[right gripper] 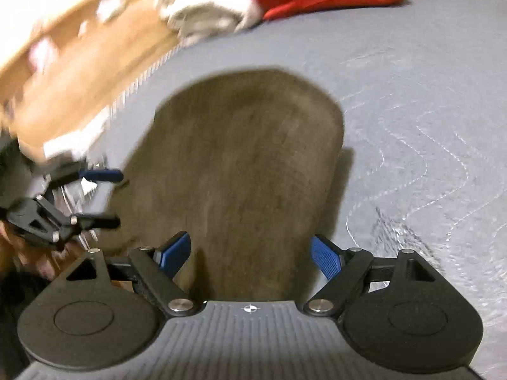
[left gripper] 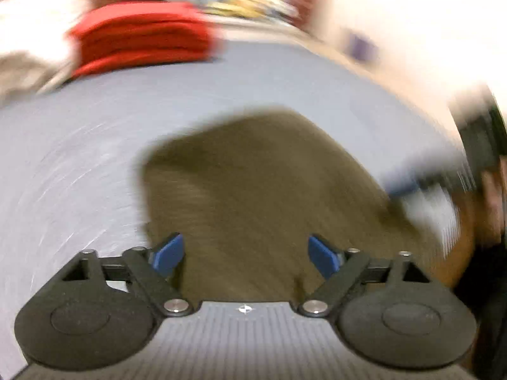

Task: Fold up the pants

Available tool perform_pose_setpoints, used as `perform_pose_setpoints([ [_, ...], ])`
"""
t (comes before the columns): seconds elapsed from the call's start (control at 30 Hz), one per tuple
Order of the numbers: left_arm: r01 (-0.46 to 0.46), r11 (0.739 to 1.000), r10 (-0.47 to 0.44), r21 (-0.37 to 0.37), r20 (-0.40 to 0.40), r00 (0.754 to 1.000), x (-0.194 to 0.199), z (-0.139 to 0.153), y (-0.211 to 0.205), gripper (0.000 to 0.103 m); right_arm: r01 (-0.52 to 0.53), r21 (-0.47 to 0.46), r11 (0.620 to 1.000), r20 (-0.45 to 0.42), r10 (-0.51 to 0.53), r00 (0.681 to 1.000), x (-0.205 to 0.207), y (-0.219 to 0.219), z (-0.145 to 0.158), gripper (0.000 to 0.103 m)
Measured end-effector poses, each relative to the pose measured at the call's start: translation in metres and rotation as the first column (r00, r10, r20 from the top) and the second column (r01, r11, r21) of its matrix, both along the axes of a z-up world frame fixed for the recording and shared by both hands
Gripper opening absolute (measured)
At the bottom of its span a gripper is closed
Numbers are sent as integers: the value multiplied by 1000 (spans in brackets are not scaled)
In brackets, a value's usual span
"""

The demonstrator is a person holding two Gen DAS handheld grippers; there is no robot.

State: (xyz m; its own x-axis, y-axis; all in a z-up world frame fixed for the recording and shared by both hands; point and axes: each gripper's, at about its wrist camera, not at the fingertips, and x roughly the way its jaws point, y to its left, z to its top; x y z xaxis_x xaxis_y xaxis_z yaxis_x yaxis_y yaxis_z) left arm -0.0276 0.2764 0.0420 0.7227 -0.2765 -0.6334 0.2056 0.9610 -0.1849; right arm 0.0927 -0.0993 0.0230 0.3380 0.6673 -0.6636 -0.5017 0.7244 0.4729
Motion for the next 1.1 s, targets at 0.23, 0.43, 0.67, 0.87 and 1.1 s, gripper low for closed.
perform_pose_setpoints([
  [0.23, -299, 922, 205, -248, -342, 917, 51, -56, 61, 103, 84, 28, 996, -176, -78, 981, 31, 13, -38, 92],
  [0.43, -197, 925, 71, -325, -360, 930, 62, -78, 40, 102, 65, 52, 997, -162, -56, 985, 28, 31, -44, 71],
  [0.67, -165, 947, 86, -275, -278, 957, 72, -62, 14, 63, 102, 115, 988, -79, -93, 993, 13, 26, -26, 38],
  [0.87, -28, 942, -22, -334, -145, 989, 88, -32, -34, 53, 167, 183, 969, 19, -173, 985, 17, -21, -2, 37],
  [1.1, 122, 904, -96, -409, 85, 992, 127, 7, -105, 54, 155, 164, 974, 277, -196, 941, 36, -98, 63, 37],
])
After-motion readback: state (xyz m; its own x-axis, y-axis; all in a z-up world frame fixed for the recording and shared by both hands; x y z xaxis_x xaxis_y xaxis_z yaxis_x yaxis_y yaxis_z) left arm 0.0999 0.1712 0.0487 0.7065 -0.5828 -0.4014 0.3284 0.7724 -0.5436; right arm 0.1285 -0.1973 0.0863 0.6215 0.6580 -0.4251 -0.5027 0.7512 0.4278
